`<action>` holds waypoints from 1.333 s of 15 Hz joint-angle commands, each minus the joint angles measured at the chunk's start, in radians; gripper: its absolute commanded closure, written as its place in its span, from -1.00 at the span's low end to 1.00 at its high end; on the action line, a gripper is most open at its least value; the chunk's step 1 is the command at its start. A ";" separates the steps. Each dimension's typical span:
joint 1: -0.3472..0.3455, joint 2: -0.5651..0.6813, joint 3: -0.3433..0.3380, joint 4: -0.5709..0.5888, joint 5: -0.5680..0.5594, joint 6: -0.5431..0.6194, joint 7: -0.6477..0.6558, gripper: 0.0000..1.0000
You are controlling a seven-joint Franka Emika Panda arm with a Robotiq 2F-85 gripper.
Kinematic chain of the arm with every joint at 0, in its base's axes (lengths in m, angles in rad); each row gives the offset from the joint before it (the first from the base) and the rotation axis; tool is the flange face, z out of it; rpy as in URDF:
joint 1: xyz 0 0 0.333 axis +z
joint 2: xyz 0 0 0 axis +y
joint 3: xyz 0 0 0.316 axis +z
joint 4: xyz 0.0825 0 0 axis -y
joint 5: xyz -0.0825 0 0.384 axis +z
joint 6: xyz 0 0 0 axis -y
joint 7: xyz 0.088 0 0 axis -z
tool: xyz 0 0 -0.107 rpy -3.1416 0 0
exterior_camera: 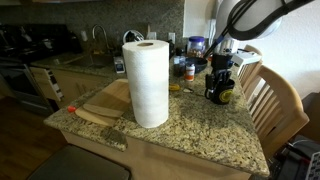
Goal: Move the coffee mug forward then backwards.
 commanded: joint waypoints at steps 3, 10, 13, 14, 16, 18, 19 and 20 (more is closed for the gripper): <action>-0.011 -0.010 0.021 -0.035 -0.080 0.094 0.131 0.80; -0.023 -0.023 0.031 -0.045 -0.415 0.164 0.557 0.95; -0.031 -0.034 0.024 -0.045 -0.544 0.139 0.749 0.95; -0.033 -0.036 0.021 -0.045 -0.558 0.135 0.782 0.95; -0.049 -0.051 0.000 -0.051 -0.499 0.143 0.755 0.95; -0.079 -0.085 -0.046 -0.070 -0.347 0.185 0.617 0.95; -0.098 -0.106 -0.074 -0.076 -0.260 0.192 0.532 0.95; -0.116 -0.121 -0.101 -0.072 -0.177 0.184 0.456 0.95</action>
